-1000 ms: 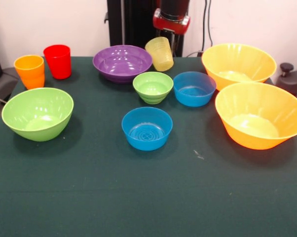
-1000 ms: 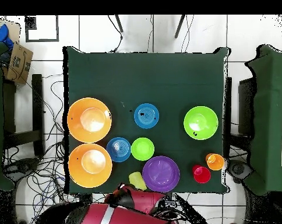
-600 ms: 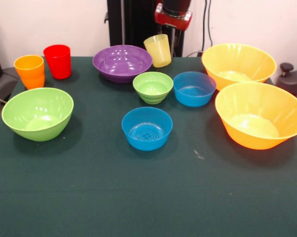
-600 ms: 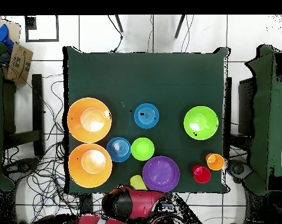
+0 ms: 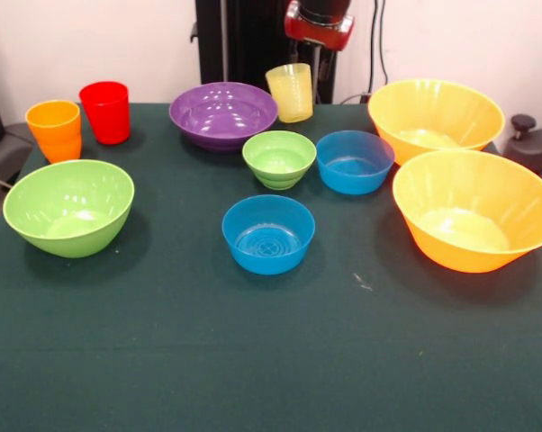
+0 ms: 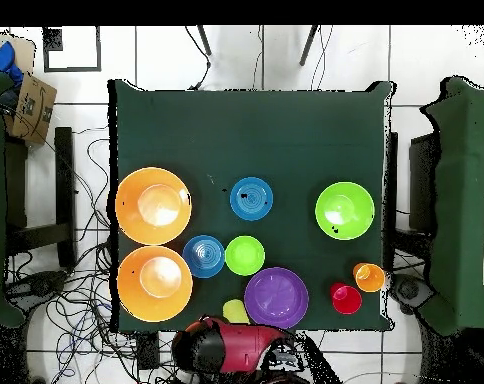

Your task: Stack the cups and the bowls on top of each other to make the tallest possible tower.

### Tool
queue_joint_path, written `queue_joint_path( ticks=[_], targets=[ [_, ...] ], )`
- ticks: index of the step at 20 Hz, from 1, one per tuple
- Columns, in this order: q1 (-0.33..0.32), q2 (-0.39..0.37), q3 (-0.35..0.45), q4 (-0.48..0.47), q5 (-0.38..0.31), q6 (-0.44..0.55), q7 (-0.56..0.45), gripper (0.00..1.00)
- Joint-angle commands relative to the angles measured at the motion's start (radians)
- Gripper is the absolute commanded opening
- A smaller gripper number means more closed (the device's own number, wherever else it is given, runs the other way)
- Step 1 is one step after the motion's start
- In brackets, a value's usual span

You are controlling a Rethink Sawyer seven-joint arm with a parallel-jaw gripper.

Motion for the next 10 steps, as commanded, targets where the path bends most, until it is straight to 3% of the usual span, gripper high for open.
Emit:
queue_joint_path(
  ticks=[1,3,4,10],
  targets=[
    [-0.02,0.029,0.133,-0.077,0.002,-0.066,0.106,1.0],
    [-0.039,0.036,0.156,-0.064,-0.008,-0.128,0.121,1.0],
    [-0.048,0.041,0.166,-0.059,-0.011,-0.147,0.126,0.0],
    [-0.032,0.034,0.145,-0.057,-0.027,-0.207,0.129,0.0]
  ],
)
